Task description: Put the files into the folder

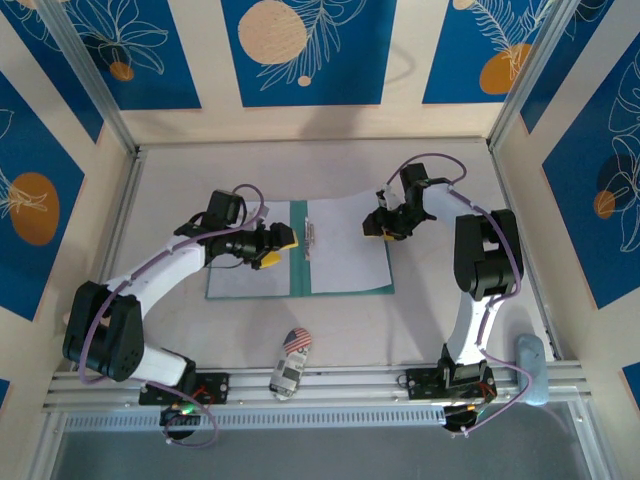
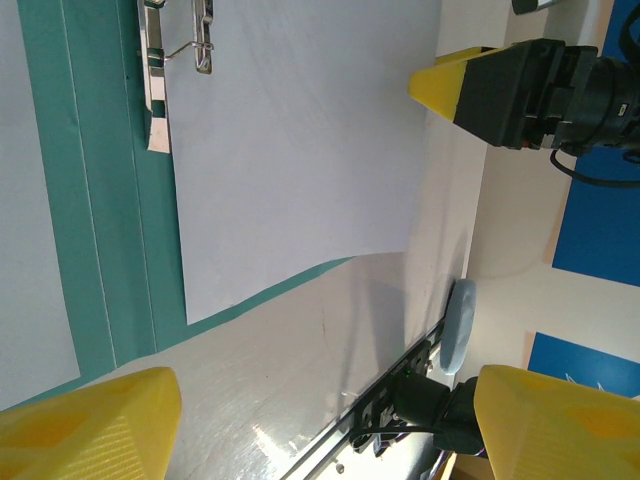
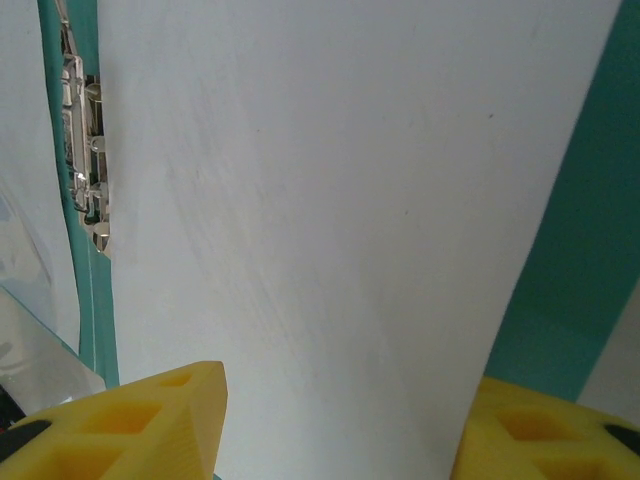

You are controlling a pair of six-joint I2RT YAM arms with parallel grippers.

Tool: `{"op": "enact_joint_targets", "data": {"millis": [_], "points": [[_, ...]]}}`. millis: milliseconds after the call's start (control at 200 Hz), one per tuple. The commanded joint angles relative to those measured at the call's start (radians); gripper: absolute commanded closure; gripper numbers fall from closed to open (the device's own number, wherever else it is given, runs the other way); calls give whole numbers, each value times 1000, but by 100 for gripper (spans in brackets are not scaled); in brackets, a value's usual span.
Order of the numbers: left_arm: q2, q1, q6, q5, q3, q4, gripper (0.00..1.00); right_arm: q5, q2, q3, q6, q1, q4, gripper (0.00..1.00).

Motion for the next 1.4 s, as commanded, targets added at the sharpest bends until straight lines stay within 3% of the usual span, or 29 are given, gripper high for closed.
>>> {"op": "enact_joint_targets", "data": {"millis": [0, 905, 1110, 1395], "points": [[7, -1, 1, 21, -4, 21, 22, -40, -50, -23, 3, -3, -24, 45], [7, -7, -3, 20, -13, 28, 23, 9, -38, -15, 16, -20, -24, 45], [5, -9, -2, 20, -13, 25, 23, 55, -105, -32, 55, -56, 14, 43], [1, -10, 17, 0, -5, 6, 23, 23, -295, -130, 134, -102, 107, 42]]}}
